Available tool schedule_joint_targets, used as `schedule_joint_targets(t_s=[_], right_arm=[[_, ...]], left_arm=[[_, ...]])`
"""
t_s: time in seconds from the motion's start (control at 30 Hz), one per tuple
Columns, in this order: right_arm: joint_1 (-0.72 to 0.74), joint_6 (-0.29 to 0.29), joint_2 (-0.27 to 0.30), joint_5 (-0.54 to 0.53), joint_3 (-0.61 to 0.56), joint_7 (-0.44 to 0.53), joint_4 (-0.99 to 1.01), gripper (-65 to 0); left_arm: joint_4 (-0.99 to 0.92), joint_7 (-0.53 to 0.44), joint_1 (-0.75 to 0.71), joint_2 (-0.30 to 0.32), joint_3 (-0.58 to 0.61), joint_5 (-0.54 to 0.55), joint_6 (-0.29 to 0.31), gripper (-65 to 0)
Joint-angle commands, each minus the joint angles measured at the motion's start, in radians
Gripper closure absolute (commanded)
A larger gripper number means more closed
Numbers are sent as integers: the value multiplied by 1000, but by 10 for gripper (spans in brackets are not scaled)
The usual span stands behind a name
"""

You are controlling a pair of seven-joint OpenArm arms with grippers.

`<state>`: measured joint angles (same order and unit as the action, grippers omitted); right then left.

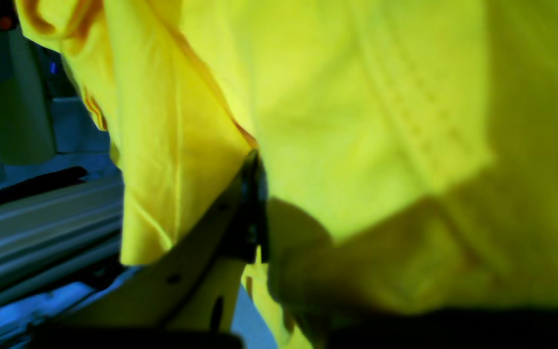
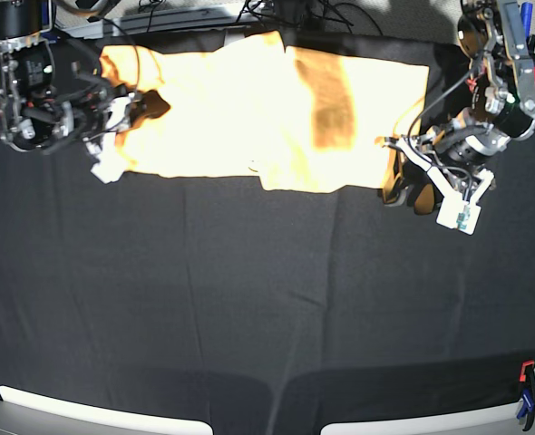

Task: Layout the t-shirt on the table in an organized manner, then fold the t-shirt properly
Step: 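Grasp the folded end with the right gripper and fold it toward the middle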

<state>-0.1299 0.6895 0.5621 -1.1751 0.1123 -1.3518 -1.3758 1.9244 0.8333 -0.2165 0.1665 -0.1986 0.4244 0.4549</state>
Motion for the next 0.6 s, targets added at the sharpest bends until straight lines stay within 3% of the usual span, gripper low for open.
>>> schedule_joint_targets(t_s=[0.0,0.17,0.3,0.5,0.57], right_arm=[[14,9,37,-4,47,8,-13,0],[12,9,64,-11,206,5,-92,0],[-19,-28,46,-10,204,5,-240,0],[-74,-36,-106,87,172,32,-541,0],[-85,-73,-163,158,147,80,-605,0]], left_arm=[[18,-27,2,6,-4,13,6,-299],[18,-50,-34,6,-4,13,6,-299],[18,-52,-66,6,-4,13,6,-298],[18,-105,-117,6,-4,14,6,-298],[18,-102,-126,6,-4,13,6,-298]])
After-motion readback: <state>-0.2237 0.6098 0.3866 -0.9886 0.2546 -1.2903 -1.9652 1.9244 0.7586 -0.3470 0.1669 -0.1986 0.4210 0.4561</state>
